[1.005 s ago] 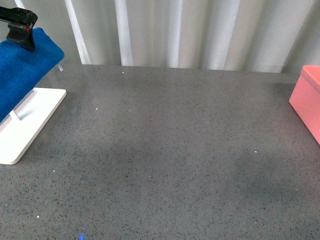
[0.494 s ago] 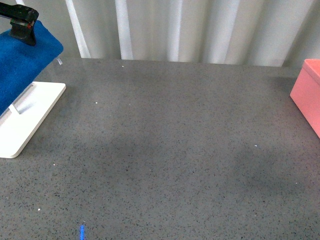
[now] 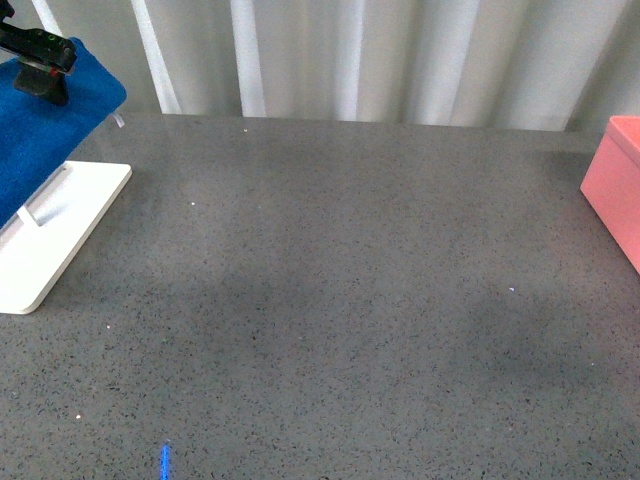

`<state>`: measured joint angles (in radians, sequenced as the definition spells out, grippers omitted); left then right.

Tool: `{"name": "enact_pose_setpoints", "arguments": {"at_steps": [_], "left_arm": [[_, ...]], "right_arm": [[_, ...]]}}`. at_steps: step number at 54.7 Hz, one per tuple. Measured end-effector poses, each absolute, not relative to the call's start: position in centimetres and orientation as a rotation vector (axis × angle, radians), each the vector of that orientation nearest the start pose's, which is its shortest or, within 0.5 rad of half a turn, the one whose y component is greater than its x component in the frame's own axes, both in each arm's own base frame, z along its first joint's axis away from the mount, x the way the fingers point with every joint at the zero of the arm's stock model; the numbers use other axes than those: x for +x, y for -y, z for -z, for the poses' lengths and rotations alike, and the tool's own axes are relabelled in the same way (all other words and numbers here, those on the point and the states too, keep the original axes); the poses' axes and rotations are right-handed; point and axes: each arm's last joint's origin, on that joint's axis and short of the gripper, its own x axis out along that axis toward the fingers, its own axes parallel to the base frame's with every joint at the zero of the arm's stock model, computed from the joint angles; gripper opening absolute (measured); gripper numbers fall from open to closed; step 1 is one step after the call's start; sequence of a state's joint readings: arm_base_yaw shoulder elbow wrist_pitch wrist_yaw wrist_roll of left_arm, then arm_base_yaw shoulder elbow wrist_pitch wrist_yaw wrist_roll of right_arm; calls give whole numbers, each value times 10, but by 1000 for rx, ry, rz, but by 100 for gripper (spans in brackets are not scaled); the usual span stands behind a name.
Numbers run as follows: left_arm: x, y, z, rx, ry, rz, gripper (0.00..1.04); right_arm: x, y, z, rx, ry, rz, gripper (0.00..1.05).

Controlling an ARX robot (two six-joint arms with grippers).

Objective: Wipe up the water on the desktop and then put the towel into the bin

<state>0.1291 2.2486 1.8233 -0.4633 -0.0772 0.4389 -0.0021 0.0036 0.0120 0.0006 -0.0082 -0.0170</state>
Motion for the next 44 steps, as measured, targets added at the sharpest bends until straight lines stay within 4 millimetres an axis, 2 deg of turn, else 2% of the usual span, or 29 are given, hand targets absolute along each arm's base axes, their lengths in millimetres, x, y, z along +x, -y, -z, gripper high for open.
{"name": "enact_pose_setpoints", "arguments": {"at_steps": [11, 17, 21, 36, 44], "left_arm": [[491, -66, -187, 387, -913, 9, 39], [491, -66, -186, 389, -911, 11, 15], [491, -66, -186, 388, -911, 9, 4], [491, -72, -192, 374, -915, 17, 4], [491, -77, -210, 343, -890, 30, 4]], "right_arm": [[97, 0, -167, -17, 9, -6, 98], [97, 0, -167, -17, 9, -6, 98], [97, 0, -167, -17, 9, -6, 98], [97, 0, -167, -17, 9, -6, 98], [97, 0, -167, -17, 9, -6, 98]]}}
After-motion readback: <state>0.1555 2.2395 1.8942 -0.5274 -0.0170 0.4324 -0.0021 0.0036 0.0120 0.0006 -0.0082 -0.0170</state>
